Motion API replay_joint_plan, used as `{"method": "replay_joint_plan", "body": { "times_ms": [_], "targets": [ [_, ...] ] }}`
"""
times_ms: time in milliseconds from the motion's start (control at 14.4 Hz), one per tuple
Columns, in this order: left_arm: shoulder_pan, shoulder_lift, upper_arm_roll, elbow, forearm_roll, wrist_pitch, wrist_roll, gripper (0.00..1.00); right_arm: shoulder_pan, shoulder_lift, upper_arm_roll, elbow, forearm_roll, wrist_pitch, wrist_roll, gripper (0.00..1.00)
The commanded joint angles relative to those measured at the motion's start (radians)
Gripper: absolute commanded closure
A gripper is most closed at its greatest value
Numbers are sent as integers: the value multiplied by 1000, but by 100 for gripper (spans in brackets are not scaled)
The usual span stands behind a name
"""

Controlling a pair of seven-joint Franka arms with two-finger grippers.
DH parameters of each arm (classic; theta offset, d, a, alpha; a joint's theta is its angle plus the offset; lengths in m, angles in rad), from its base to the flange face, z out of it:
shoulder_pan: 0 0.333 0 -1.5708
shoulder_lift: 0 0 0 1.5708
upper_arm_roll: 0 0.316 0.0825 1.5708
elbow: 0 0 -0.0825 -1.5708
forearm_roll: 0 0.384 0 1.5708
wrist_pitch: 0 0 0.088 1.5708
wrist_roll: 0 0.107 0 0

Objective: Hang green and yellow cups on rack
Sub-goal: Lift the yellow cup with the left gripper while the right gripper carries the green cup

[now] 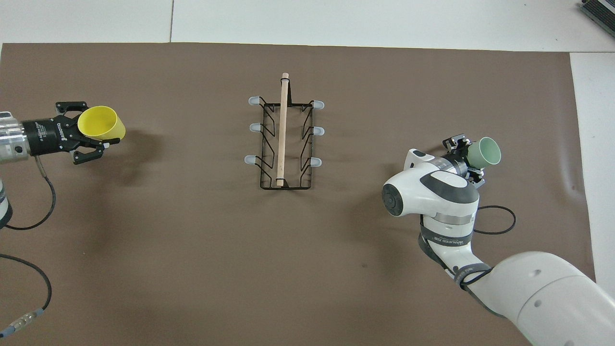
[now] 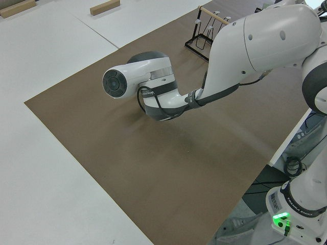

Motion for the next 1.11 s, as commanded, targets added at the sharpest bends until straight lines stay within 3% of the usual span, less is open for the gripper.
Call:
{"method": "replay_joint_plan", "body": {
  "times_ms": [0,139,486,694,1042],
  "targets": [
    [-60,-92,14,-23,97,27,11,100,4,-24,7,-17,-20,-15,13,100],
    [-138,-151,14,-29,206,59,0,100,7,-24,13,-8,0,-30,13,100],
    [-290,-243,14,-29,533,113,-1,100,-8,-104,16,23,202,-10,-48,100],
    [-373,-257,14,-30,686,188,-6,100,-27,-170,16,29,317,8,-89,100],
    [-493,-277,12,-26,962,202,-85,100,-18,-239,18,46,613,68,-94,100]
  ]
}}
